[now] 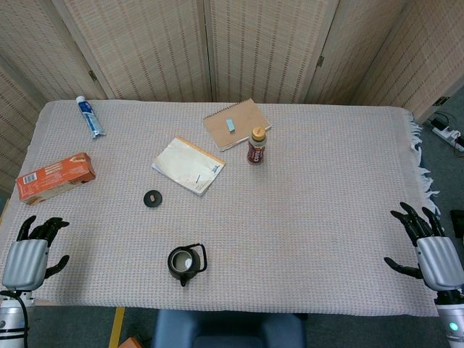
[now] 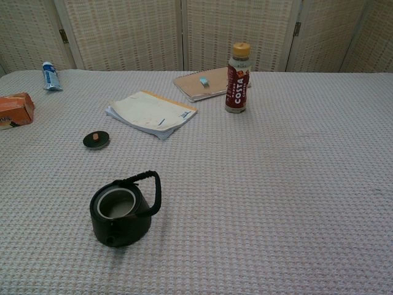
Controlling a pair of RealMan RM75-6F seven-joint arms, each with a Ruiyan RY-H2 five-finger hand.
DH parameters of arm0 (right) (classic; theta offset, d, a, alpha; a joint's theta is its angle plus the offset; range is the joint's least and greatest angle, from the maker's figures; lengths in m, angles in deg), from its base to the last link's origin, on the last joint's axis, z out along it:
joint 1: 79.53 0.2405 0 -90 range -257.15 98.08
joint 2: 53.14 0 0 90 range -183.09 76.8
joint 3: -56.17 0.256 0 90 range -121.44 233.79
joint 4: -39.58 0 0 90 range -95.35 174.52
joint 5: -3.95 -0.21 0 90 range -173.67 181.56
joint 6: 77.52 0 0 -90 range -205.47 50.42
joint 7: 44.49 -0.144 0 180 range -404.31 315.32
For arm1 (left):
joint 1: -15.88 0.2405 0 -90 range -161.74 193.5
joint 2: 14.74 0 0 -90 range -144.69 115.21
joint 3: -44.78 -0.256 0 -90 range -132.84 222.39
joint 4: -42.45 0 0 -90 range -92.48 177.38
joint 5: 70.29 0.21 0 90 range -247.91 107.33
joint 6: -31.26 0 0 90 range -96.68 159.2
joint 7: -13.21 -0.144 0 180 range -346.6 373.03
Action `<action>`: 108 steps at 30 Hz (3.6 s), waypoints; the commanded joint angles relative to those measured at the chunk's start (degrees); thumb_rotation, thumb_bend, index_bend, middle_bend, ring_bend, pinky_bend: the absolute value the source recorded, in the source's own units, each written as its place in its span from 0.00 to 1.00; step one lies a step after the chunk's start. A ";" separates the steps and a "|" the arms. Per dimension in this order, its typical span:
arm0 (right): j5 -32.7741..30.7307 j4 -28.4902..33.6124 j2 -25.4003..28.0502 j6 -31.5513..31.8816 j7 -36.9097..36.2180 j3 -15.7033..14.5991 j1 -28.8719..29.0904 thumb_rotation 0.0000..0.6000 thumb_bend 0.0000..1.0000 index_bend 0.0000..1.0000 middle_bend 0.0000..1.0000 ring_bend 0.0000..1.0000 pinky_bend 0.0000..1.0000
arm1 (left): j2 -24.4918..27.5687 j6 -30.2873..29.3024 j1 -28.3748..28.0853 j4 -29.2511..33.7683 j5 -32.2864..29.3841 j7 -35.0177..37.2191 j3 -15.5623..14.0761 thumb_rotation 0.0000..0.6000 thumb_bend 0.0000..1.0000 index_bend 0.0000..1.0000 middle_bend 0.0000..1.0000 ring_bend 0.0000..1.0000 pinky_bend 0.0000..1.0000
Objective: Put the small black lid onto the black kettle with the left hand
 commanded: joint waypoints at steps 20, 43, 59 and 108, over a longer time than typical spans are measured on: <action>1.07 0.81 0.85 1.65 0.19 -0.65 -0.71 1.00 0.00 0.14 0.09 0.19 0.00 | -3.99 18.36 -18.44 -7.67 3.48 2.39 5.54 1.00 0.20 0.23 0.24 0.68 0.70; -0.22 0.38 0.85 0.44 0.00 -0.69 -0.64 1.00 0.00 0.14 0.09 0.20 0.00 | -17.45 41.42 -34.88 -26.63 -14.06 -4.50 7.74 1.00 0.18 0.14 0.15 0.75 0.87; -0.84 -0.21 0.69 0.38 -0.63 -0.68 -0.95 1.00 0.00 0.14 0.09 0.20 0.00 | -22.45 42.77 -37.83 -33.45 -16.70 -5.88 5.85 1.00 0.19 0.24 0.20 0.77 0.88; -1.09 -0.59 0.51 0.77 -0.98 -0.63 -1.67 1.00 0.00 0.14 0.09 0.20 0.00 | -25.41 40.24 -38.07 -41.69 -12.43 3.23 3.78 1.00 0.25 0.44 0.42 0.83 0.90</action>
